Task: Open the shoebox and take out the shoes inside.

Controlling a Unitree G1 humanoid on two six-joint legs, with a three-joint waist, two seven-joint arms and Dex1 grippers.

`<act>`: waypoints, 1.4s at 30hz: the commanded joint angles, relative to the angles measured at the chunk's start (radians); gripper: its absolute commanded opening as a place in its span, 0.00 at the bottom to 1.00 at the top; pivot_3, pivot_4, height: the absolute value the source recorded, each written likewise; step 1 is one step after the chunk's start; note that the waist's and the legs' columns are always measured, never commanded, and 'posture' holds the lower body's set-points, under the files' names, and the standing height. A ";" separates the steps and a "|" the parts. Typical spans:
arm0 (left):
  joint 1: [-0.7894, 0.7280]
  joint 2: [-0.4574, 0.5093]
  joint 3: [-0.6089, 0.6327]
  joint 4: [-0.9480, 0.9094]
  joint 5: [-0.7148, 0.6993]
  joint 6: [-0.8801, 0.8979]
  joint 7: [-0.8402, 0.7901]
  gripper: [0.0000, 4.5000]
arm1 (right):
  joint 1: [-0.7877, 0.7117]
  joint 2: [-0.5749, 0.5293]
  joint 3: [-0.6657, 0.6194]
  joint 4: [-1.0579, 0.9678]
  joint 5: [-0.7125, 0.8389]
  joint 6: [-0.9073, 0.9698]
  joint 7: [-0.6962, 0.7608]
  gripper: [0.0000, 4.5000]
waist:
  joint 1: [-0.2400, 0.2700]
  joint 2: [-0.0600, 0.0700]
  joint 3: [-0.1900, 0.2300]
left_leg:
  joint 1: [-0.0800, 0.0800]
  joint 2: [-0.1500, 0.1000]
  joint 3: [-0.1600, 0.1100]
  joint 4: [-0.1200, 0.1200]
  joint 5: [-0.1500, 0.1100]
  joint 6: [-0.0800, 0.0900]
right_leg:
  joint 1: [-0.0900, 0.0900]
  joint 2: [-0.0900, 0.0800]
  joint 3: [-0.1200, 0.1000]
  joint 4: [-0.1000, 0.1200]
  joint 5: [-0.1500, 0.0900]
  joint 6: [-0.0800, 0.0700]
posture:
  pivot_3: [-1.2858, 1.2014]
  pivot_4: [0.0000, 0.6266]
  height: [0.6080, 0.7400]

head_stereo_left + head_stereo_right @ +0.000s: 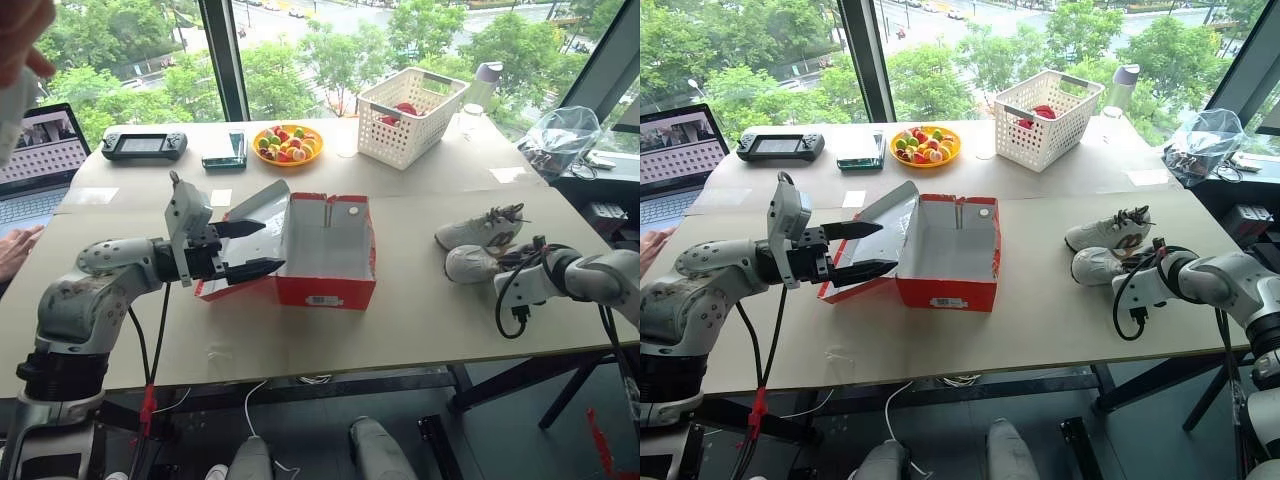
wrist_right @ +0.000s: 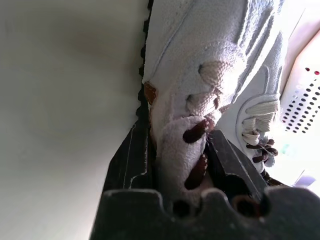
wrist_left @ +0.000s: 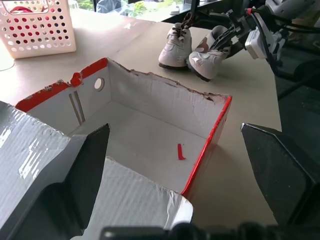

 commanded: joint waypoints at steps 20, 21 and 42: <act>-0.022 -0.002 0.057 0.022 0.026 -0.015 0.043 1.00 | 0.229 0.050 -0.432 -0.862 0.707 0.836 0.357 0.81 | 0.033 0.005 0.004 | -0.006 0.000 -0.001 0.000 0.000 0.000 | -0.005 0.000 -0.001 0.000 0.000 0.001 | 0.52 0.24 0.73; -0.016 -0.010 0.077 0.020 0.021 -0.009 0.071 1.00 | 0.237 0.093 -0.472 -0.905 0.747 0.963 0.318 0.81 | 0.030 0.005 0.004 | -0.007 0.000 -0.001 0.000 0.000 0.000 | -0.006 0.000 -0.001 0.000 0.000 0.001 | 0.52 0.24 0.73; 0.316 -0.397 0.333 0.155 0.393 -0.379 0.873 1.00 | 0.741 0.758 -0.550 -1.292 0.575 1.190 -0.446 0.81 | 0.064 0.000 -0.001 | -0.011 0.000 -0.003 0.005 0.000 -0.001 | -0.004 0.000 -0.004 -0.003 0.003 0.001 | 0.52 0.24 0.73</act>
